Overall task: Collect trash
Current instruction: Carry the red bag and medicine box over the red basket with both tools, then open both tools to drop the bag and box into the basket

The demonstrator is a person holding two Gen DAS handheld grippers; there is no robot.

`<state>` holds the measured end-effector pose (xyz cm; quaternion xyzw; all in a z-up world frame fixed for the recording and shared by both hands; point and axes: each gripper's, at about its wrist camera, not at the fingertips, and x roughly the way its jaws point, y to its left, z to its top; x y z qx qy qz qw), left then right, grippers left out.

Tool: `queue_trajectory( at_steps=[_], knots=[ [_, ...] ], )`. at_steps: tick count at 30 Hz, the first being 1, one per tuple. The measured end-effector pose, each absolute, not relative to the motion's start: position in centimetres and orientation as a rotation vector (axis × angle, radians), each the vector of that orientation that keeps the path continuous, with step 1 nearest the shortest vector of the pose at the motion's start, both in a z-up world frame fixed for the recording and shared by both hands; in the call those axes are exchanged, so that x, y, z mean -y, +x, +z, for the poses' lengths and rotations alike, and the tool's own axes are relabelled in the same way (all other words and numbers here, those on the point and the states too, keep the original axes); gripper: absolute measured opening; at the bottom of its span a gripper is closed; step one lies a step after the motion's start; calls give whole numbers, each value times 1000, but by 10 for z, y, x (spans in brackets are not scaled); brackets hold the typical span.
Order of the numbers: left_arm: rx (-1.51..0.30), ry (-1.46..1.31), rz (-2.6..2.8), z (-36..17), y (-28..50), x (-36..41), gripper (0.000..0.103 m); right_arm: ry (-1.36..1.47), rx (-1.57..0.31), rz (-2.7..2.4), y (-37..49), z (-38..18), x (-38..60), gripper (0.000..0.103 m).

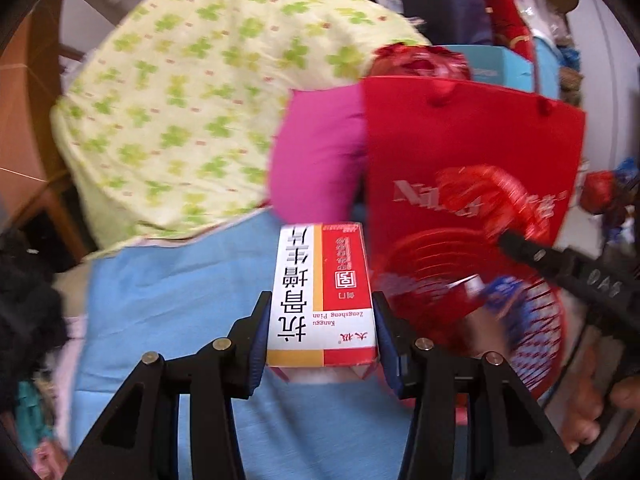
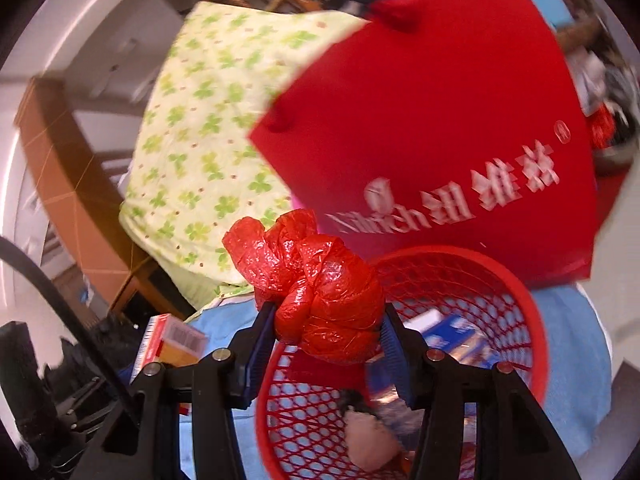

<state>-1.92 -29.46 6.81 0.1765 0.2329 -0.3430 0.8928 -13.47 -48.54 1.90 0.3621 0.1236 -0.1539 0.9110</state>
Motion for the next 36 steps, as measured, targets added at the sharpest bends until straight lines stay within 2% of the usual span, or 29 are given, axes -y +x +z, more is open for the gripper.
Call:
queue_trajectory(
  at_steps=[2, 3, 4, 5, 6, 7, 11, 17, 20, 36],
  knots=[
    [-507, 338, -790, 64, -18, 310, 50, 814, -273, -315, -137, 10, 501, 56],
    [-528, 325, -840, 61, -16, 318, 50, 845, -284, -303, -137, 6, 507, 59],
    [-543, 313, -869, 57, -15, 324, 56, 885, -294, -291, -138, 1, 515, 61],
    [-565, 296, -901, 53, -13, 330, 68, 933, -294, -276, -140, -4, 522, 65],
    [-582, 285, -929, 49, -11, 335, 73, 965, -285, -262, -141, -6, 526, 73],
    [-588, 282, -943, 47, -10, 337, 75, 988, -269, -249, -144, -7, 530, 77],
    [-554, 328, -930, 46, -22, 329, 75, 975, -211, -232, -153, -2, 528, 77],
    [-475, 361, -801, 65, -44, 280, 79, 756, -112, -261, -180, 28, 486, 77],
    [-450, 371, -740, 72, -53, 258, 82, 675, -120, -277, -192, 37, 460, 77],
    [-416, 399, -578, 89, -105, 192, 82, 567, -261, -307, -253, 60, 385, 78]
  ],
)
